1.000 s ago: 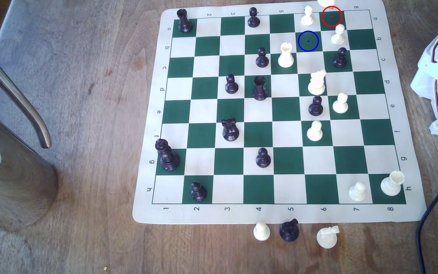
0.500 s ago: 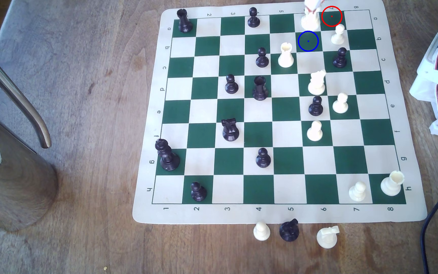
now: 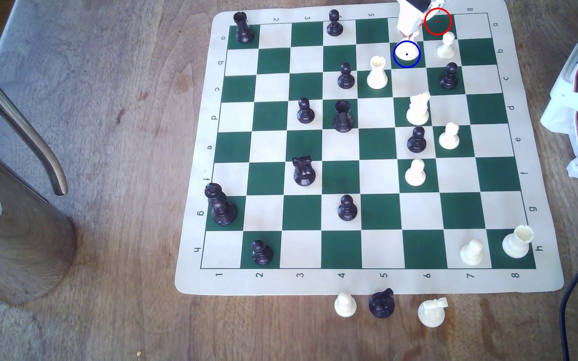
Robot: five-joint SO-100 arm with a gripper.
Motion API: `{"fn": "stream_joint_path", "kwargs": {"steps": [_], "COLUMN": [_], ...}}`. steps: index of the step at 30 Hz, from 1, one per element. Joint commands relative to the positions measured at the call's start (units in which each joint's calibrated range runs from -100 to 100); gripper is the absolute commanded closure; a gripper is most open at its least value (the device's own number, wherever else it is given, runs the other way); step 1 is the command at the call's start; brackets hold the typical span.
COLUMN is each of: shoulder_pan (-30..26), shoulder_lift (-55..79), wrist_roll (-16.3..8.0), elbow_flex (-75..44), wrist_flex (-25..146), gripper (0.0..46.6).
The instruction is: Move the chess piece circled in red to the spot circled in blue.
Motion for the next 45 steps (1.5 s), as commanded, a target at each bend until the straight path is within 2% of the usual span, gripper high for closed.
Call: {"fn": "stream_joint_path", "kwargs": {"steps": [1, 13, 39, 40, 41, 42, 45], "shoulder_pan": [0.6, 3.4, 2.0, 1.9, 1.9, 2.0, 2.2], "shoulder_lift": [0.4, 3.8, 4.5, 4.5, 4.5, 4.5, 4.4], "wrist_roll": [-0.1, 0.9, 0.9, 0.9, 0.9, 0.6, 0.6], "elbow_flex": [-0.8, -0.1, 0.3, 0.4, 0.5, 0.6, 0.6], "wrist_flex": [-1.7, -5.1, -5.4, -5.4, -5.4, -5.8, -5.8], "gripper": [46.4, 46.4, 45.4, 44.6, 42.0, 36.2, 32.7]}}
